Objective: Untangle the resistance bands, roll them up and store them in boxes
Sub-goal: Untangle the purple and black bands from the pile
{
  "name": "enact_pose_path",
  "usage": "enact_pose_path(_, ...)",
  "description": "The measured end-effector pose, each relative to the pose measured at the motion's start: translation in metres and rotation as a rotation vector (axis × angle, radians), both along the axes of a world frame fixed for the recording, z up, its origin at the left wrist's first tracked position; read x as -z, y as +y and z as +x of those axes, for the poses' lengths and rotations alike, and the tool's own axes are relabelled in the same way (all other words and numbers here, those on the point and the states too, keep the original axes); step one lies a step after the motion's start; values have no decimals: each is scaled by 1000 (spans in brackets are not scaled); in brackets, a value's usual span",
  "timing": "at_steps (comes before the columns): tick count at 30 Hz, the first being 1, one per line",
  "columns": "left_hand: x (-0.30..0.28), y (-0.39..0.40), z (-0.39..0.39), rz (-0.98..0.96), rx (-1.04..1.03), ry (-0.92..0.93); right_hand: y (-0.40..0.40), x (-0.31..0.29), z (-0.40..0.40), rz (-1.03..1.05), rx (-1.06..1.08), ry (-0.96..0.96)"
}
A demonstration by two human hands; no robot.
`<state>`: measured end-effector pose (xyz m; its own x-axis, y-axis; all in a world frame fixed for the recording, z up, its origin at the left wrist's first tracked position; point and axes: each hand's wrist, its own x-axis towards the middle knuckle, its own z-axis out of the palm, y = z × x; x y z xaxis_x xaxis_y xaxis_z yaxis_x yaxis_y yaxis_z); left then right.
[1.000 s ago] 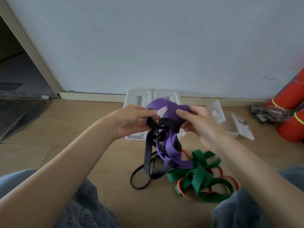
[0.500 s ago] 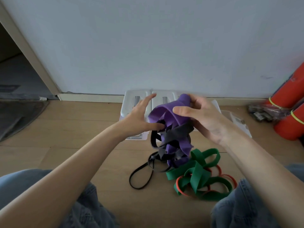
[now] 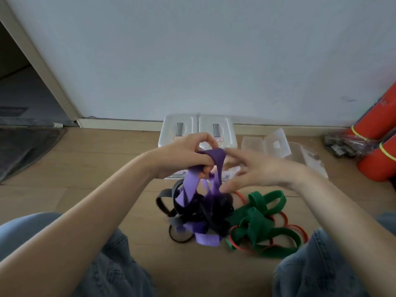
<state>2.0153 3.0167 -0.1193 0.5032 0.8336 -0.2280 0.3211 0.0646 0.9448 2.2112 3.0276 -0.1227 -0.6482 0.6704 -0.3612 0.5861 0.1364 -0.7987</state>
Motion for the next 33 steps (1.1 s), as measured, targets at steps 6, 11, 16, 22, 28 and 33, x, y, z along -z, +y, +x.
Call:
enact_pose_path(6, 8, 8, -9, 21, -169, -40, 5, -10, -9, 94, 370, 335)
enact_pose_path(11, 50, -5, 3, -105, 116, 241, 3, -18, -2, -119, 421, 648)
enact_pose_path(16, 41, 5, -15, 0, 107, 370, 18, -31, 24, -87, 709, 953)
enact_pose_path(22, -15, 8, -21, 82, -67, -139, 27, -24, 49, 222, 539, 6)
enact_pose_path(28, -14, -3, -1, 92, 200, 219, 6, -7, 4, 86, 102, 156)
enact_pose_path(33, -1, 3, -1, 118, 125, 249, 8, -5, -7, 63, 118, 131)
